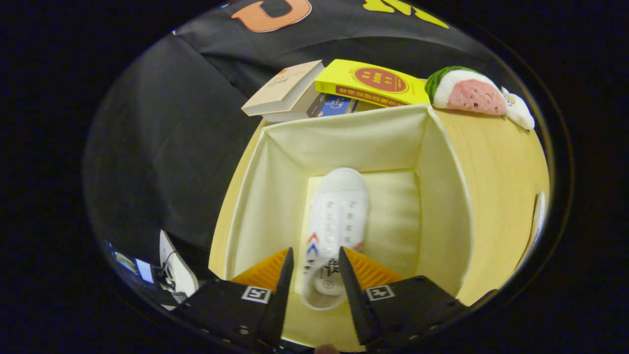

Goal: Open the storage box then place both shoes into the box .Put the left shoe in first, then the right shoe, with the right side of both shoes facing outward in a uniform manner.

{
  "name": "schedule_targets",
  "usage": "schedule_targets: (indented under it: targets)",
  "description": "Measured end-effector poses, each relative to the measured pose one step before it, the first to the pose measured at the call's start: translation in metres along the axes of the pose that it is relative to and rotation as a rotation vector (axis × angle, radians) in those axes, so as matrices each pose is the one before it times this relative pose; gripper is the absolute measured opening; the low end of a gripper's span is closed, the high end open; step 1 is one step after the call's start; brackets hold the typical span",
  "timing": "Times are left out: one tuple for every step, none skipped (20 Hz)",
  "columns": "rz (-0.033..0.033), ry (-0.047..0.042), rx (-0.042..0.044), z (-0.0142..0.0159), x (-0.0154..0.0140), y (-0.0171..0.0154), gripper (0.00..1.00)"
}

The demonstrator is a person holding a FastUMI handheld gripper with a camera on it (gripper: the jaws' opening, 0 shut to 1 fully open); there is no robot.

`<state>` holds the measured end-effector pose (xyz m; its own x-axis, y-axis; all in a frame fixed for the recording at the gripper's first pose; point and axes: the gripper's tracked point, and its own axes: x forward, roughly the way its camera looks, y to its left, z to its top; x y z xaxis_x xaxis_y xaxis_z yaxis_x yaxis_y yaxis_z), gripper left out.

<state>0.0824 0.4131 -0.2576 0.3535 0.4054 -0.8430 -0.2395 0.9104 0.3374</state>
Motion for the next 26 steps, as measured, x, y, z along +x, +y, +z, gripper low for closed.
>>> schedule_targets:
  targets:
    - [-0.00016, -0.01146, 0.00023, 0.00131, -0.0027, -0.00318, 0.48]
    - [0.00149, -0.01252, -0.00242, 0.00331, -0.00752, -0.00113, 0.58]
    - [-0.00683, -0.02141, -0.01039, 0.00257, -0.00922, -0.00543, 0.69]
    - [0.00211, -0.03278, -0.02006, 0.00339, -0.01054, -0.00306, 0.79]
    - [-0.00339, -0.03417, -0.02192, 0.00313, -0.01231, -0.00508, 0.89]
    - [-0.00472, -0.03546, -0.02238, 0.00386, -0.0121, -0.00531, 0.9]
    - [-0.00271, -0.04263, -0.02219, 0.0057, -0.01627, -0.00746, 0.92]
    - [-0.00722, -0.04328, -0.02188, 0.00564, -0.01559, -0.00948, 0.95]
    - [-0.01297, -0.04155, -0.02003, 0.00544, -0.01709, -0.01272, 0.94]
    - [-0.01434, -0.03796, -0.01318, 0.00536, -0.01691, -0.01466, 0.95]
    - [-0.01039, -0.03626, -0.00779, 0.00457, -0.02079, -0.01397, 0.95]
    - [-0.00477, -0.0408, -0.00152, 0.00541, -0.01881, -0.01451, 0.95]
    - [-0.01263, -0.0311, 0.00415, 0.0038, -0.01553, -0.01873, 0.95]
    - [-0.02017, -0.02156, 0.00739, 0.0014, -0.01458, -0.02125, 0.95]
    - [-0.02733, -0.01628, 0.01255, -0.00059, -0.0117, -0.02402, 0.95]
    - [-0.01924, -0.01271, 0.01365, -0.00015, -0.01016, -0.02116, 0.95]
    - [-0.02769, -0.00515, 0.01499, -0.00349, -0.01036, -0.02878, 0.95]
    - [-0.02079, 0.0007, 0.01123, -0.00461, -0.00789, -0.02609, 0.96]
    - [-0.0181, 0.01163, 0.00734, -0.00719, -0.00535, -0.02572, 0.95]
    - [-0.03014, 0.0175, -0.00227, -0.00823, -0.00588, -0.02836, 0.96]
    - [-0.03148, 0.0092, 0.0028, -0.0055, -0.00238, -0.02929, 0.95]
    - [-0.03271, 0.01462, 0.01215, -0.00623, -0.00239, -0.0285, 0.95]
    - [-0.02971, 0.02026, 0.02433, -0.00876, -0.0008, -0.02653, 0.95]
    - [-0.03129, 0.02776, 0.02979, -0.01078, 0.00224, -0.02746, 0.95]
    - [-0.02734, 0.03467, 0.02186, -0.0145, 0.00618, -0.02681, 0.95]
    - [-0.02185, 0.0408, 0.01514, -0.01217, 0.00716, -0.02089, 0.95]
